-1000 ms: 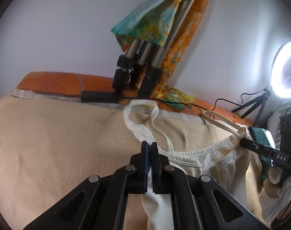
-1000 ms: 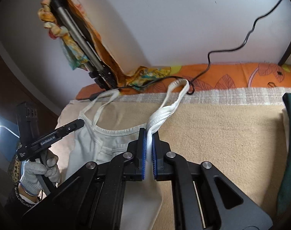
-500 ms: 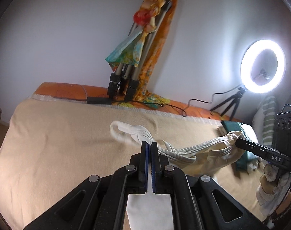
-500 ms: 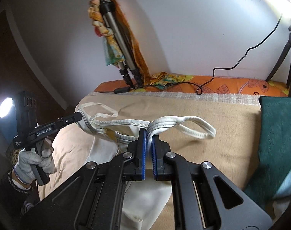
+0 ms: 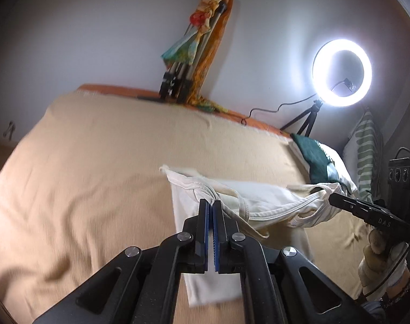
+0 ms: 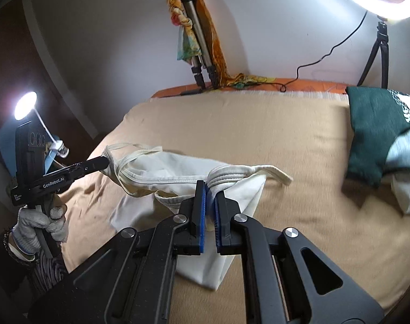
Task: Fold small clothes
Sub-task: 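Grasp the camisole straps with the right gripper and fold them over the hem, then open the right gripper and release the folded white camisole on the blanket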
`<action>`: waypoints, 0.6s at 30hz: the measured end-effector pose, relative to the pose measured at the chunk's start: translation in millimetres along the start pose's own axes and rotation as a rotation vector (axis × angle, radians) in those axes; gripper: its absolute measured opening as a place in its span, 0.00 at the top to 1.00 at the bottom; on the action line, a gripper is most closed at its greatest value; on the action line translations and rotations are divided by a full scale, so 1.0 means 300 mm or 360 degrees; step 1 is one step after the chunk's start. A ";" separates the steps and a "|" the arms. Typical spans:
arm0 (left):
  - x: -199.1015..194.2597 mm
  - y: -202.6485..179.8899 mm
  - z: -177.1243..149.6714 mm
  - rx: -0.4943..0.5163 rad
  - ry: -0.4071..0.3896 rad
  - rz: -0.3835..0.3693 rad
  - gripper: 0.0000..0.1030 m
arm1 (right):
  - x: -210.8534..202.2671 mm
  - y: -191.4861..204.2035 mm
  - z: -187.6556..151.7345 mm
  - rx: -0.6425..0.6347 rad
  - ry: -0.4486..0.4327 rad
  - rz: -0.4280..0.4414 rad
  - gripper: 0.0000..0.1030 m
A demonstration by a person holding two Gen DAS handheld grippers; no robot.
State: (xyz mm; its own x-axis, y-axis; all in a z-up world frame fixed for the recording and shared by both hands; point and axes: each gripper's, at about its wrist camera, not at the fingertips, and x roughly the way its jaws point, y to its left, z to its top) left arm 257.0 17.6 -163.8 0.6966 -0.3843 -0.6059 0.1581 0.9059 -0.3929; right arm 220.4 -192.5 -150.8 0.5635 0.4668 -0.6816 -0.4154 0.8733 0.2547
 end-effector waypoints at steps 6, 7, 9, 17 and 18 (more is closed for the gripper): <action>-0.015 0.002 -0.109 -0.0008 0.0049 0.0030 1.00 | -0.025 0.025 -0.103 -0.0025 0.0009 -0.0053 0.94; -0.016 -0.003 -0.119 0.0012 0.0055 0.0041 1.00 | -0.024 0.022 -0.111 -0.0022 0.0014 -0.0052 0.94; -0.020 -0.012 -0.138 0.0044 0.0073 0.0054 1.00 | -0.025 0.017 -0.131 -0.0029 0.0021 -0.0045 0.93; -0.042 -0.014 -0.206 0.0138 0.0176 0.0108 1.00 | -0.045 0.009 -0.198 -0.0056 0.0182 -0.0080 0.73; -0.062 -0.014 -0.212 0.0149 0.0189 0.0101 1.00 | -0.066 0.005 -0.206 -0.0049 0.0198 -0.0069 0.69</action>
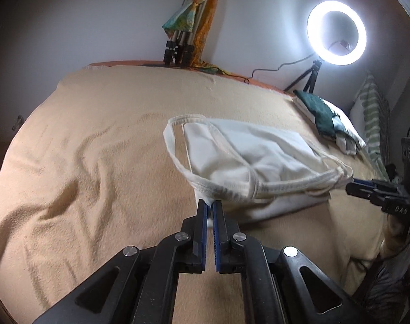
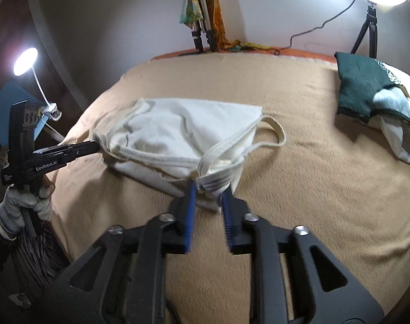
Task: Fold small clothes
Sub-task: 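Open the right gripper and release the folded white camisole on the blanket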
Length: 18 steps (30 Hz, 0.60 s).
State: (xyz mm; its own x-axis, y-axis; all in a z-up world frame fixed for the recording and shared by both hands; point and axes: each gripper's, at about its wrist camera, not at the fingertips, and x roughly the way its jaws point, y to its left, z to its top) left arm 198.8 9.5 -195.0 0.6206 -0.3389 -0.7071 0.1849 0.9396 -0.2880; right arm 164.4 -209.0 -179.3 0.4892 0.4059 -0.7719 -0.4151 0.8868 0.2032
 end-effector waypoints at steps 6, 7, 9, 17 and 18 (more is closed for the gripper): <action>-0.104 -0.048 0.067 0.0083 -0.0099 -0.0016 0.94 | -0.111 0.008 0.041 0.0003 -0.0151 0.0120 0.69; -0.100 -0.066 0.096 0.0108 -0.0101 -0.0021 0.93 | -0.096 0.006 0.070 0.0012 -0.0144 0.0125 0.69; -0.067 -0.106 0.157 0.0153 -0.0063 -0.0029 0.90 | -0.045 0.011 0.123 0.0009 -0.0089 0.0142 0.69; 0.154 -0.162 0.242 0.0284 0.0253 0.0057 0.90 | 0.169 0.036 0.202 -0.0081 0.0267 -0.0037 0.69; 0.178 -0.149 0.235 0.0278 0.0307 0.0063 0.90 | 0.172 0.038 0.192 -0.0084 0.0280 -0.0034 0.69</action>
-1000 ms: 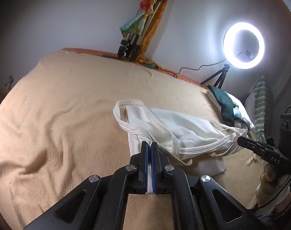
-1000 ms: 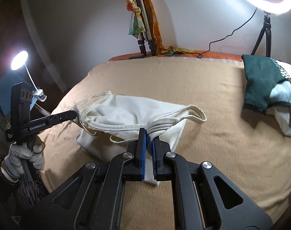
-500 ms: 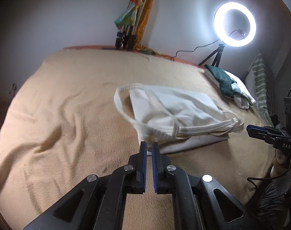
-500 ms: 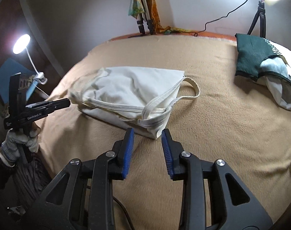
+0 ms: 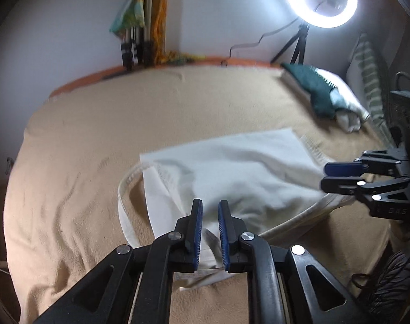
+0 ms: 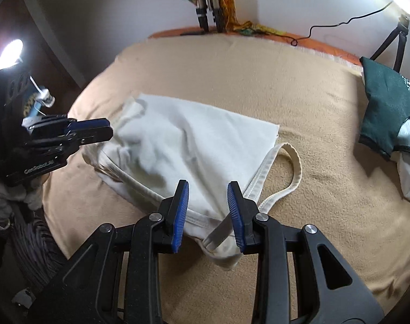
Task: Fold small clothes
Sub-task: 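Open the right gripper and release the folded white camisole on the blanket, then grasp the folded camisole's edge with the left gripper while the right gripper grasps beside it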
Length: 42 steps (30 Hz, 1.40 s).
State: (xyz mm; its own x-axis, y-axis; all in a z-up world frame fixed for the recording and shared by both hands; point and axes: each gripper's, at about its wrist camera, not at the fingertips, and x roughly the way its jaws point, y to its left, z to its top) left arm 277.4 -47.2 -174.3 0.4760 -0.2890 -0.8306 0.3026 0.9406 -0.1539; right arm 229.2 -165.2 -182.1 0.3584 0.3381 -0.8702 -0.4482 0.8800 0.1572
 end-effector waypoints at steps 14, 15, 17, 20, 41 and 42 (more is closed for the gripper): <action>-0.115 0.020 -0.280 -0.0005 0.0052 -0.0081 0.88 | -0.081 -0.034 -0.233 0.0113 -0.0006 0.0095 0.69; -0.135 0.026 -0.291 -0.0019 0.0035 -0.0094 0.88 | -0.098 -0.042 -0.241 0.0133 -0.0033 0.0121 0.69; -0.177 0.034 -0.298 -0.0044 -0.0025 -0.0123 0.88 | -0.140 -0.053 -0.249 0.0154 -0.0104 0.0161 0.69; -0.225 0.038 -0.269 -0.0083 -0.0144 -0.0137 0.85 | -0.177 -0.056 -0.230 0.0154 -0.0218 0.0182 0.69; -0.129 -0.011 -0.277 0.0039 -0.0075 -0.0164 0.77 | -0.114 -0.029 -0.263 -0.0071 -0.0069 0.0352 0.69; -0.147 0.006 -0.269 -0.0002 -0.0109 -0.0171 0.76 | -0.130 -0.051 -0.262 -0.0042 -0.0105 0.0364 0.68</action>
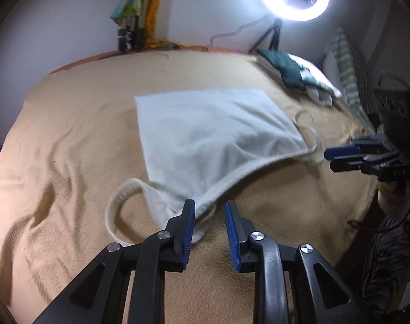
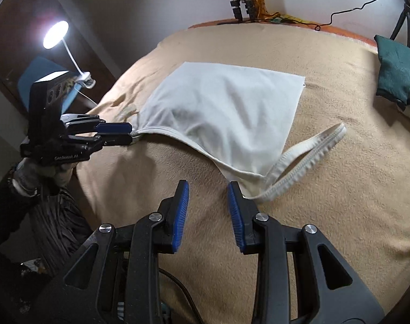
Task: Fold small clothes
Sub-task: 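Grasp the folded camisole's edge with the left gripper while the right gripper grasps beside it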
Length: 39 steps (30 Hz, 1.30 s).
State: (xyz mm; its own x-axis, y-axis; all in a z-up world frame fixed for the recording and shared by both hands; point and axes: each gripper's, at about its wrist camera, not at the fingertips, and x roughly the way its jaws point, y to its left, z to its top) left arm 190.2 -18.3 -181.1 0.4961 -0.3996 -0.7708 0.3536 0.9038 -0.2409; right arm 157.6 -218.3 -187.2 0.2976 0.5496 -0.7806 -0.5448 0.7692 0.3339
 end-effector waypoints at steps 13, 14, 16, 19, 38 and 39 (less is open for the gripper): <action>0.077 0.278 0.127 -0.0639 -0.0066 -0.0173 0.52 | 0.041 -0.315 0.070 0.0710 -0.0211 0.0244 0.61; 0.087 0.288 0.127 -0.0652 -0.0057 -0.0183 0.52 | 0.064 -0.322 0.073 0.0725 -0.0188 0.0233 0.61; 0.100 0.309 0.129 -0.0685 -0.0040 -0.0214 0.52 | 0.095 -0.330 0.080 0.0737 -0.0155 0.0210 0.61; 0.120 0.341 0.126 -0.0751 -0.0025 -0.0282 0.52 | 0.127 -0.347 0.082 0.0771 -0.0108 0.0203 0.61; 0.229 0.357 0.164 -0.0901 -0.0035 -0.0508 0.76 | 0.212 -0.392 0.119 0.0882 -0.0170 0.0338 0.63; 0.232 0.352 0.169 -0.0895 -0.0037 -0.0495 0.79 | 0.216 -0.394 0.123 0.0891 -0.0175 0.0343 0.65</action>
State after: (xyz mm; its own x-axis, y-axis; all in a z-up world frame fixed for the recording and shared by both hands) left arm 302.2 41.7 -230.4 0.4567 -0.6537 -0.6034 0.0172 0.6847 -0.7287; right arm 270.4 -261.6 -257.8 0.3222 0.7193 -0.6154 -0.1157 0.6752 0.7285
